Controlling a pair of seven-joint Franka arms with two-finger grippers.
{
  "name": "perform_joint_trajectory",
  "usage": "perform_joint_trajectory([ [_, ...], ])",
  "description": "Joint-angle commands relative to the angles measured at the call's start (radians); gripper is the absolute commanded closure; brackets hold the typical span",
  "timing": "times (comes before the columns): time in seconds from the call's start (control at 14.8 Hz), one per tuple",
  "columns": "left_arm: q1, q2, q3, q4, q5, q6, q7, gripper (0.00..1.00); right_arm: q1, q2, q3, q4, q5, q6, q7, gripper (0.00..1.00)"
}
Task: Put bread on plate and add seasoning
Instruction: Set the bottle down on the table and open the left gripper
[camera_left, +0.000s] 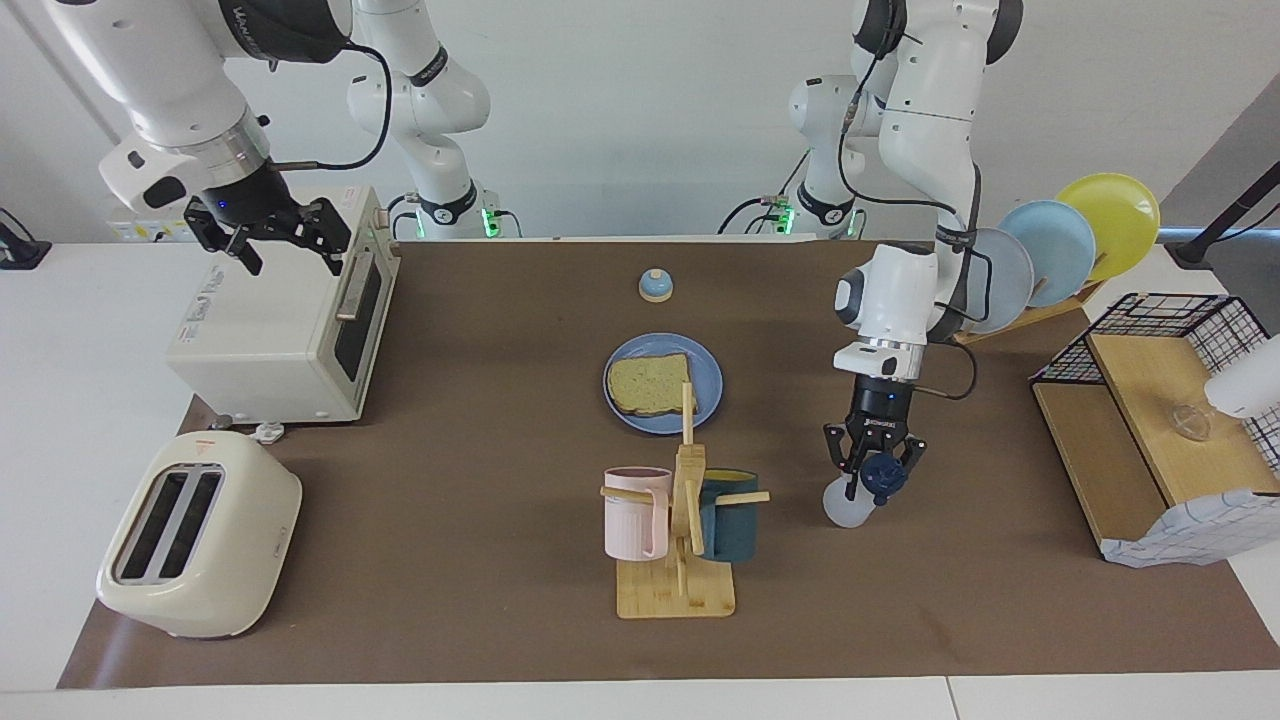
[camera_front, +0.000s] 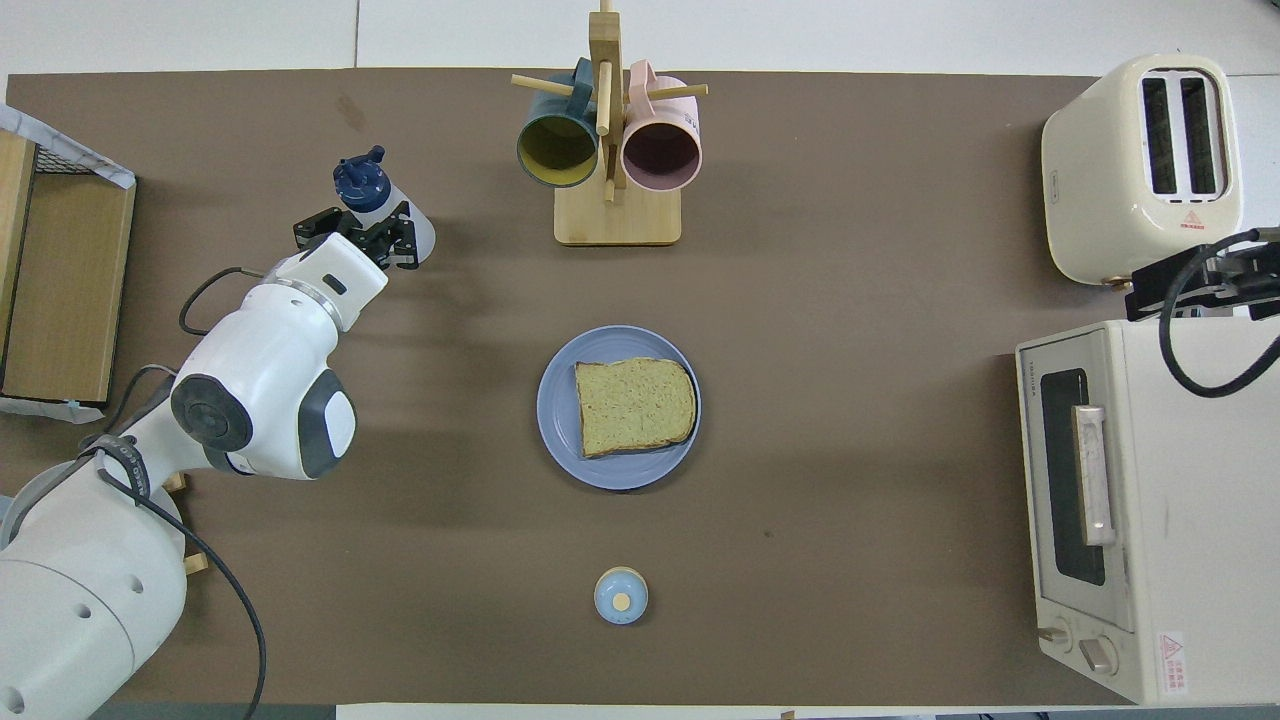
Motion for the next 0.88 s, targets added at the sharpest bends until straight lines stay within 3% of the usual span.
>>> perform_joint_trajectory([
  [0.0,-0.006,0.0,0.009,-0.021,-0.002,0.035,0.03,0.37,-0.016,-0.025,0.01,-0.033,0.002,0.019,-0.022,0.0],
  [0.14,-0.003,0.0,0.009,-0.023,0.0,0.035,0.03,0.04,-0.016,-0.025,0.01,-0.033,0.002,0.019,-0.022,0.0],
  [0.2,-0.003,0.0,0.009,-0.026,0.0,0.035,0.03,0.0,-0.016,-0.025,0.01,-0.033,0.002,0.019,-0.022,0.0],
  [0.81,-0.003,-0.013,0.008,-0.053,0.0,0.031,0.017,0.0,-0.016,-0.025,0.01,-0.033,0.002,0.019,-0.022,0.0],
])
